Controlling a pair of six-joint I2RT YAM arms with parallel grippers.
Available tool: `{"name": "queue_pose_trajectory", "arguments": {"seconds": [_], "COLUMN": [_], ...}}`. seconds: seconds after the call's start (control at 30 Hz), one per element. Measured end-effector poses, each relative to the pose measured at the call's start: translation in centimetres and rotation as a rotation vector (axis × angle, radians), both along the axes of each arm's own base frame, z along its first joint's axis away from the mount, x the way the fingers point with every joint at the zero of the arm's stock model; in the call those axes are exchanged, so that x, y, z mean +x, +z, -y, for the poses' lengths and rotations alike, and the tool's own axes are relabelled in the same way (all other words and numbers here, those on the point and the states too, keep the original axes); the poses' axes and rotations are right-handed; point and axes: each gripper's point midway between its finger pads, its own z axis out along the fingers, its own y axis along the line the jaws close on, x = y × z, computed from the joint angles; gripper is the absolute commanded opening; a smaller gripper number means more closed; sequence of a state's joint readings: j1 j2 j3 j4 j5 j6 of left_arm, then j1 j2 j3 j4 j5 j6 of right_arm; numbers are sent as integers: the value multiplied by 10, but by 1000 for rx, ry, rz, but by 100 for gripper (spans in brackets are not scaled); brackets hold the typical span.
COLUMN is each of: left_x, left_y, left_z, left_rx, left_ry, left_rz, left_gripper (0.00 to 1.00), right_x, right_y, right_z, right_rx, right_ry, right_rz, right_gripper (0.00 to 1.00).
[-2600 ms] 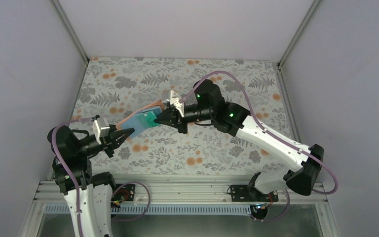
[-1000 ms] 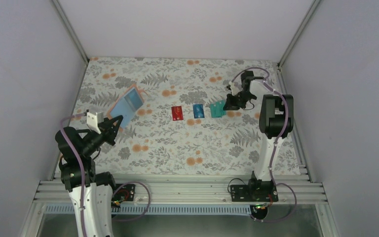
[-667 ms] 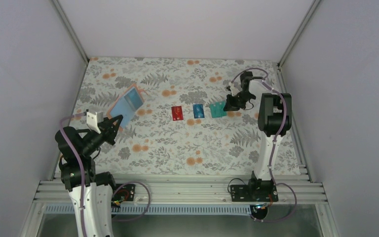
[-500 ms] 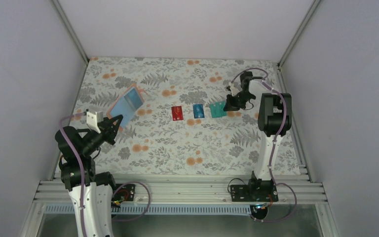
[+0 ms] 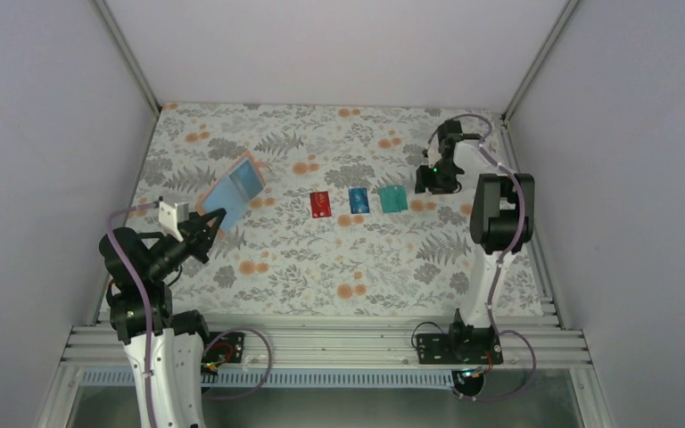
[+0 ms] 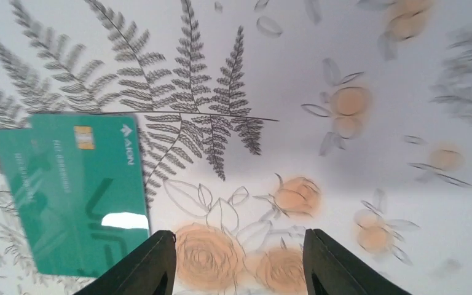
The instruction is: Take the credit cards out of the card holder
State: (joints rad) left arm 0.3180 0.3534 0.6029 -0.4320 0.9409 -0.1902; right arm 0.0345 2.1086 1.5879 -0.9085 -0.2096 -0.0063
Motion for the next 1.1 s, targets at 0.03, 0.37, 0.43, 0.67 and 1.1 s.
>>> {"name": "queue_pose_trajectory", "arguments": {"seconds": [0.03,0.37,0.43,0.67,1.1], "left_x": [-1,-39,-46,-53,-53], "left_y": [2,47,54,60,60], "left_z": [2,37,41,46,45], "left_rx": [4,122,134,146,137], "left_ry": [-14,-291,-326,-364,-359], "left_rz": [10,233,264,291,282], "left_gripper": [2,2,2,2,2], "right_x": [1,-107,-158,-245,-246], "right_y": [7,284,339,358,347], "right_z": [4,-200,-227,-287,-324], "right_rx": [-33,494,670,918,805], "right_ry": [-12,607,791,1142,1081], "right_rz": [20,843,983,990,1071], "right_gripper": [57,73,80,89,82]}}
